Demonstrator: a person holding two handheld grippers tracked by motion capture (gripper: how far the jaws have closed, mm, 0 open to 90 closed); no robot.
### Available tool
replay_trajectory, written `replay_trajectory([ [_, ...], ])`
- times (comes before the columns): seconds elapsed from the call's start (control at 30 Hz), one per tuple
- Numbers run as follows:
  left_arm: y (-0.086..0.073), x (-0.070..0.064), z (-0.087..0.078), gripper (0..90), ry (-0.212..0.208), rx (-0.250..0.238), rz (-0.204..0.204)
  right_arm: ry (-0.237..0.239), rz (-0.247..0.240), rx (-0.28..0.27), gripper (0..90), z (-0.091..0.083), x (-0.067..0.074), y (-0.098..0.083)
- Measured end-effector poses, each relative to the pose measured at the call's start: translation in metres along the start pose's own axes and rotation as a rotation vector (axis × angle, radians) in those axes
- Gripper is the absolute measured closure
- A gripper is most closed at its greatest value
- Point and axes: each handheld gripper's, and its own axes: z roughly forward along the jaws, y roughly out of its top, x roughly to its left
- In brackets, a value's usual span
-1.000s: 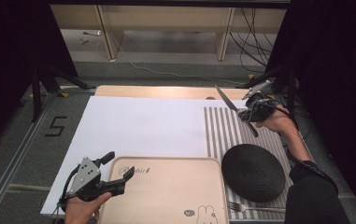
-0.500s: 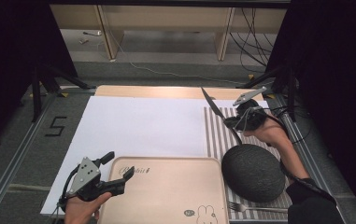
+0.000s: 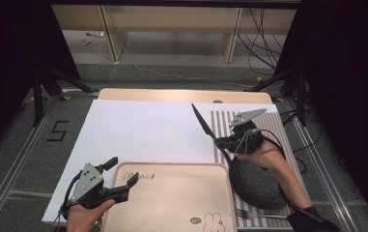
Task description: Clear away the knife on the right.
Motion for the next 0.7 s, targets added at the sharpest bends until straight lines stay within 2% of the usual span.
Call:
replay_trajectory([
  [0.07,0.000,0.000,0.000,16.9,0.005,0.002,-0.004,0.019,0.002,-0.018,80.5,0.003,0.008,-0.003],
  [0.37,0.000,0.001,0.000,16.5,0.009,0.001,-0.003,0.105,-0.029,0.016,80.5,0.017,0.049,-0.013],
  [0.53,0.000,0.001,-0.002,16.3,0.008,-0.006,-0.004,0.142,-0.021,0.046,80.5,0.028,0.066,-0.018],
  [0.7,0.000,0.001,-0.002,16.1,0.008,-0.007,-0.005,0.157,-0.005,0.062,80.4,0.033,0.076,-0.024],
])
